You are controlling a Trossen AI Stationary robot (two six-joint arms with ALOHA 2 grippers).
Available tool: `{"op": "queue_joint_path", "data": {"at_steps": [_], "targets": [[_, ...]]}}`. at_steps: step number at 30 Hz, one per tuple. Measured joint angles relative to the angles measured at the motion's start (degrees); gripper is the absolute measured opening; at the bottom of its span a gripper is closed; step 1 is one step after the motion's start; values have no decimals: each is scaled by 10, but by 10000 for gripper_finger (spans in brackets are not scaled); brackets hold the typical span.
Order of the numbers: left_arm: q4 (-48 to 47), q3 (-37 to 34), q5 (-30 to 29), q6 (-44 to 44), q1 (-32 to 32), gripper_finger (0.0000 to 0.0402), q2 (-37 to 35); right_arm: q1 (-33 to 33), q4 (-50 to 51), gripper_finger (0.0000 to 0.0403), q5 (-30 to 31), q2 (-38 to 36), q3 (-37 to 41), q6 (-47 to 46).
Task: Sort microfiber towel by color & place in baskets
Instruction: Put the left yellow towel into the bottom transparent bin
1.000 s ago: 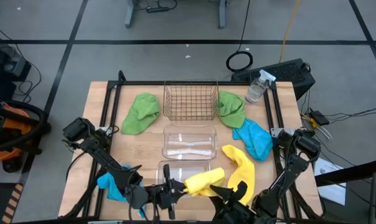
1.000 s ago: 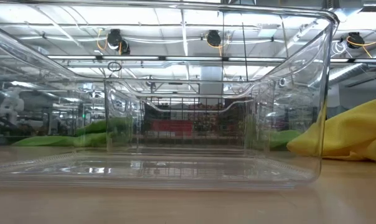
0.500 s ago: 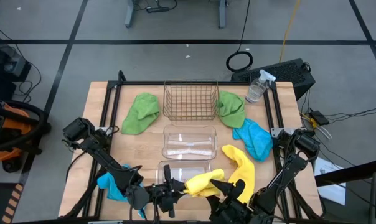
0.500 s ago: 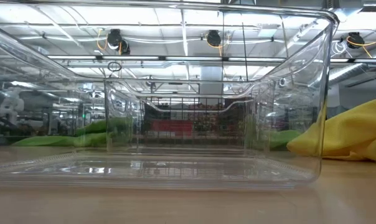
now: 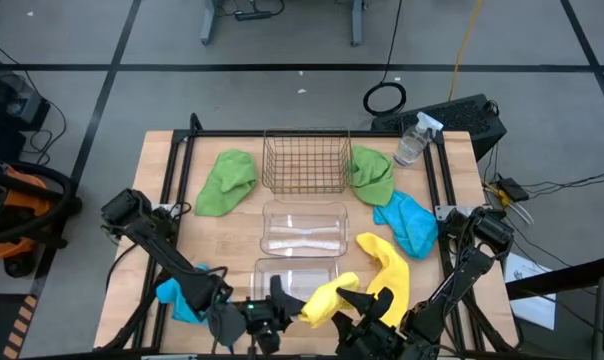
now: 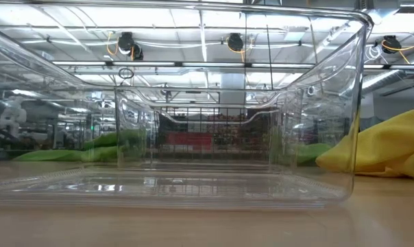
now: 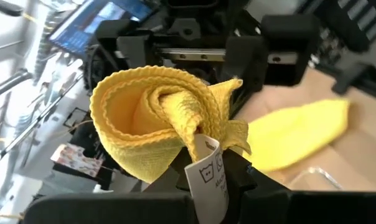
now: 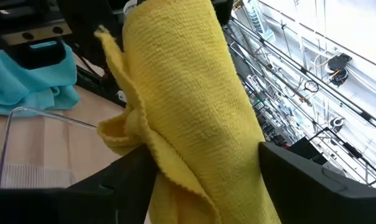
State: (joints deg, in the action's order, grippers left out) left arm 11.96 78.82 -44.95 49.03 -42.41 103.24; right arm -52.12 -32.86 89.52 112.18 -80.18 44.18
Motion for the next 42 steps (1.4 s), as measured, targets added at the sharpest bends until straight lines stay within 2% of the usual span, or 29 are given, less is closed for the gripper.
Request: {"op": "queue_joint_path", "data": {"at_steps": [3, 13, 20, 26, 30, 32, 35, 40, 42], "targets": [[-64, 29, 2, -1, 5, 26, 0, 0, 0, 270, 0, 0, 0, -1], [-171, 67, 15, 7, 12, 26, 0, -1, 1, 286, 6, 0, 0, 30], [-187, 67, 45, 14, 12, 26, 0, 1, 33, 282, 0, 0, 0, 62], [-187, 66, 47, 37, 12, 26, 1, 10, 67, 281, -39, 0, 0, 6], [-187, 66, 49, 74, 12, 26, 1, 17, 95, 278, -44, 0, 0, -32], [-187, 66, 50, 81, 12, 26, 1, 19, 106, 265, -44, 0, 0, -44], [-185, 66, 47, 83, 12, 26, 1, 18, 118, 226, -44, 0, 0, -53], [-179, 66, 24, 70, 15, 28, 1, 19, 121, 130, -43, 0, 0, -77], [-146, 66, 6, 52, 15, 35, 1, 18, 125, 88, -42, 0, 0, -85]]}}
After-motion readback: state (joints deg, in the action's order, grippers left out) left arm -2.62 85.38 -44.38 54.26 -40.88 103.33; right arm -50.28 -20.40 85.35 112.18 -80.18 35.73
